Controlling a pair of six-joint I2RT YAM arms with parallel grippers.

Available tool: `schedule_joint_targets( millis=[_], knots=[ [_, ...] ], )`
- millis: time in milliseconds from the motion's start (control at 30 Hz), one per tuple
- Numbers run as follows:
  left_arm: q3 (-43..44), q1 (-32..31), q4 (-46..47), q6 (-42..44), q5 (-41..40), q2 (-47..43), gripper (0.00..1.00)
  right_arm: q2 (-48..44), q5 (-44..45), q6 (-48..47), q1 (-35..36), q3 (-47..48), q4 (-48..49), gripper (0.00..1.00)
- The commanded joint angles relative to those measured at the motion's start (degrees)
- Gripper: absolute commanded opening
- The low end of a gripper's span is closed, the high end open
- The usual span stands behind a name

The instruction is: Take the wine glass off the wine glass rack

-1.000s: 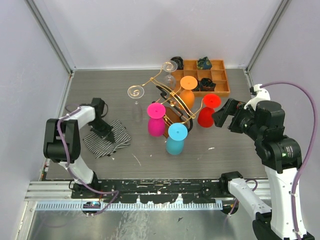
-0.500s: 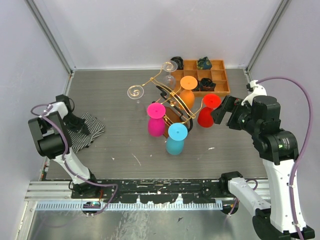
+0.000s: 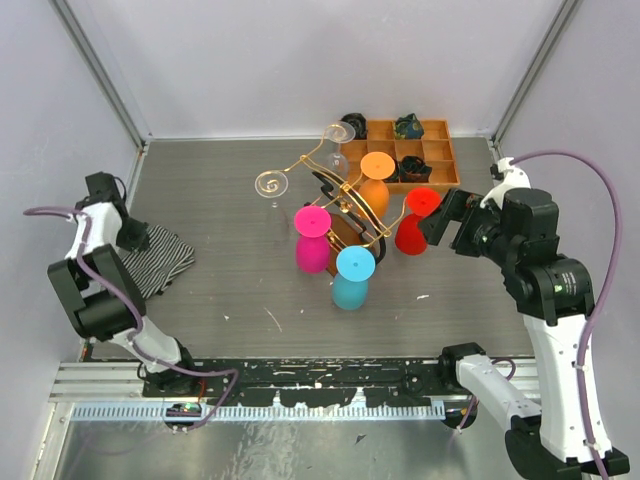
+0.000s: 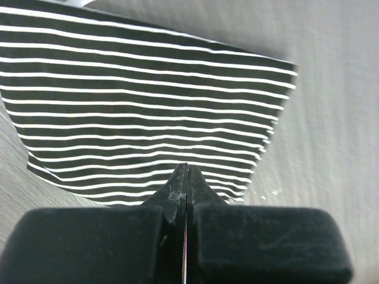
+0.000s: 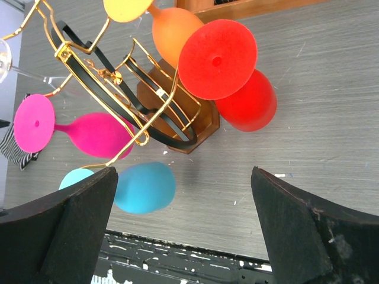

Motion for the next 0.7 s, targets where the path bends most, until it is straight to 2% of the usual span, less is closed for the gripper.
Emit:
schedule_joint_targets(
  millis=[0,33,233,333,433,467,567,667],
  knots=[
    [-1.1,-2.5,4.1,0.5,1.6,-9.0,0.00,1.3,-2.1,1.3,0.3,0.5,5.9,1.00],
    [-1.0,-3.1,4.4,0.7,2.3,-10.5,0.00,1.7,-2.5,1.5,0.3,0.7,6.6,1.00],
    [3.5,-16.9,2.2,1.7,7.5,-14.4,0.00,5.7,-9.1,2.8,0.3,3.1,10.1,1.00],
    [5.9,-24.4,0.5,2.6,6.5,-14.7,0.00,7.8,-12.2,3.3,0.3,5.5,11.9,1.00],
    [8.1,-29.0,-0.2,2.5,7.9,-15.0,0.00,11.0,-13.4,3.7,0.3,7.1,13.7,1.00],
    [9.2,-30.2,-0.2,2.5,9.3,-14.8,0.07,12.1,-12.9,4.0,0.3,7.5,14.6,1.00],
    [13.2,-33.1,-2.4,3.0,10.7,-14.4,0.47,16.2,-12.0,4.4,0.3,8.7,17.6,0.98],
    [17.4,-34.1,-6.0,4.1,11.6,-14.5,0.64,21.3,-12.6,5.0,0.3,10.8,19.4,0.91]
  ],
)
